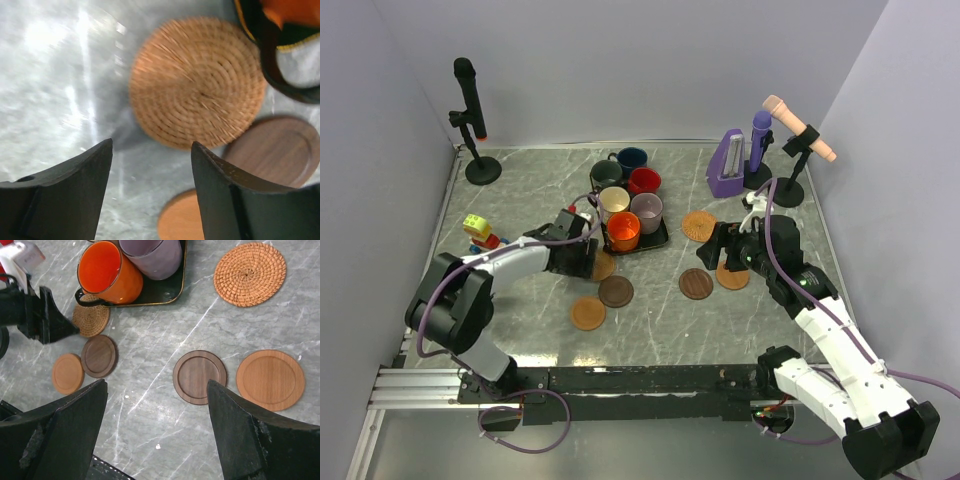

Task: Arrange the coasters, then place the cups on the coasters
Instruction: Move the coaster to the center of the board.

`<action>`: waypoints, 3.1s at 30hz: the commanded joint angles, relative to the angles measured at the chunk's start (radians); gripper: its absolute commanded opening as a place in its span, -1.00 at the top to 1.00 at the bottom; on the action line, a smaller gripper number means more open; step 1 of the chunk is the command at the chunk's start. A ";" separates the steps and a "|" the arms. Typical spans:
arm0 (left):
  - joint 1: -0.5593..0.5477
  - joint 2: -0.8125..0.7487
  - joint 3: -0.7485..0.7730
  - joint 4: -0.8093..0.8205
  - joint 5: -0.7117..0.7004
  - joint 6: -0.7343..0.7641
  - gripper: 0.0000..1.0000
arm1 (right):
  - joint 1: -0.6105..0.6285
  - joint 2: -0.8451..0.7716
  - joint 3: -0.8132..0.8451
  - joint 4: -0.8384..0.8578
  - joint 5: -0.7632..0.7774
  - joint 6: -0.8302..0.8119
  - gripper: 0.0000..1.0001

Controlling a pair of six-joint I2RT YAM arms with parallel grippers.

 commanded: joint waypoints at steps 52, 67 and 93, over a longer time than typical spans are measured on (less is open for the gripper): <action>-0.317 0.050 -0.101 0.251 0.091 -0.394 -0.08 | 0.010 0.033 -0.044 0.055 -0.046 0.010 -0.75; -0.331 -0.415 0.101 0.005 -0.132 -0.169 -0.93 | 0.079 0.052 -0.001 -0.007 0.011 -0.066 -0.87; 0.099 -0.478 0.169 0.264 -0.123 0.038 -0.93 | 0.497 0.815 0.313 0.117 0.434 0.125 -0.22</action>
